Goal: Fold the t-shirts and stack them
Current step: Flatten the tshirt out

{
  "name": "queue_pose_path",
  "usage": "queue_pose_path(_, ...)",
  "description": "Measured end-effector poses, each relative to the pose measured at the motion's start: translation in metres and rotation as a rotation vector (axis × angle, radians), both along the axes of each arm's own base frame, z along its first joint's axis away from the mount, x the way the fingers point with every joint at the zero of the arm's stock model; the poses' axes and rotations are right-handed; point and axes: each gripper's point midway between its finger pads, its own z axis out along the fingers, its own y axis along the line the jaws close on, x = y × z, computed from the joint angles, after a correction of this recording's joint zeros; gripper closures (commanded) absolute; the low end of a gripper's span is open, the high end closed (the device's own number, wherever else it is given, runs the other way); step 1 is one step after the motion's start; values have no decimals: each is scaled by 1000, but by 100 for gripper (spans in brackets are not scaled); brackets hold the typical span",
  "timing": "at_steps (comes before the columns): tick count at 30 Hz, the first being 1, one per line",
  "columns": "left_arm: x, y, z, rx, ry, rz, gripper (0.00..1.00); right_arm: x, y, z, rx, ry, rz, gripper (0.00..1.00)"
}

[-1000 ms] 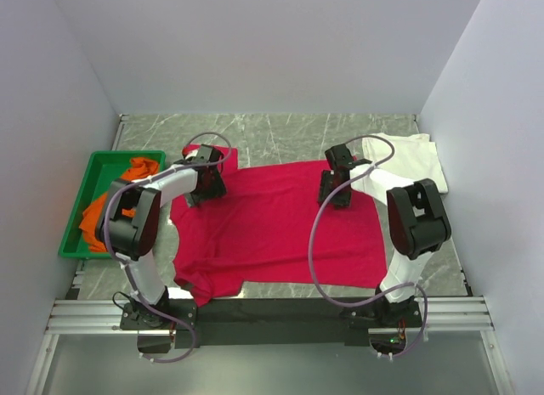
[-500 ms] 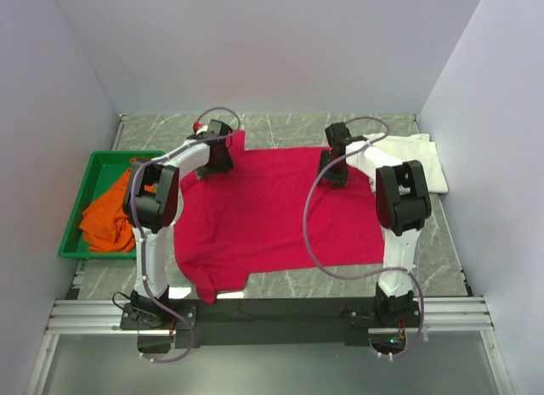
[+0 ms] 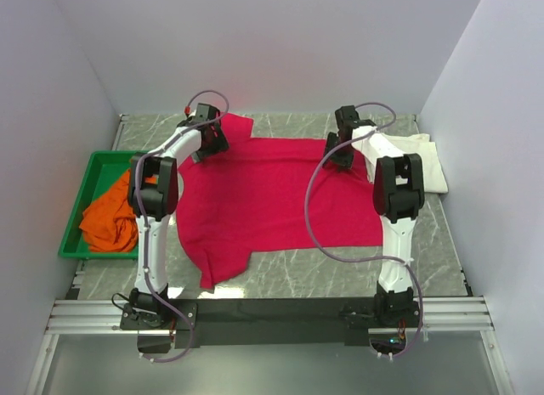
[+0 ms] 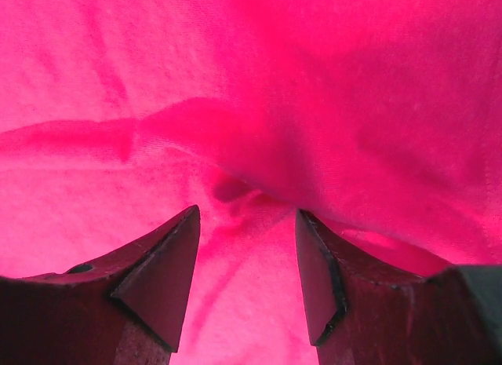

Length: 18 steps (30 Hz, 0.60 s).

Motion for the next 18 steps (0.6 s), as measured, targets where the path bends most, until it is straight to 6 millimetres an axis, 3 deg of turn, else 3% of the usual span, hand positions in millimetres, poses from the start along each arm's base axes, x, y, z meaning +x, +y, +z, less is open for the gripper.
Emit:
queue_pose_path(5,2,-1,7,-33,-23,-22,2,-2,2,18,2,-39,18,40)
queue_pose_path(7,-8,2,15,-31,-19,-29,1,-13,7,34,6,-65,36,40)
queue_pose_path(10,-24,8,45,-28,-50,-27,1,-36,28,66,17,-133,107,40)
queue_pose_path(14,-54,23,132,-24,-207,-7,1,-86,92,106,57,-235,308,42)
queue_pose_path(16,-75,34,184,-20,-329,14,1,-123,139,116,93,-275,467,43)
queue_pose_path(18,-101,47,223,-15,-429,39,1,-158,177,116,110,-284,608,45)
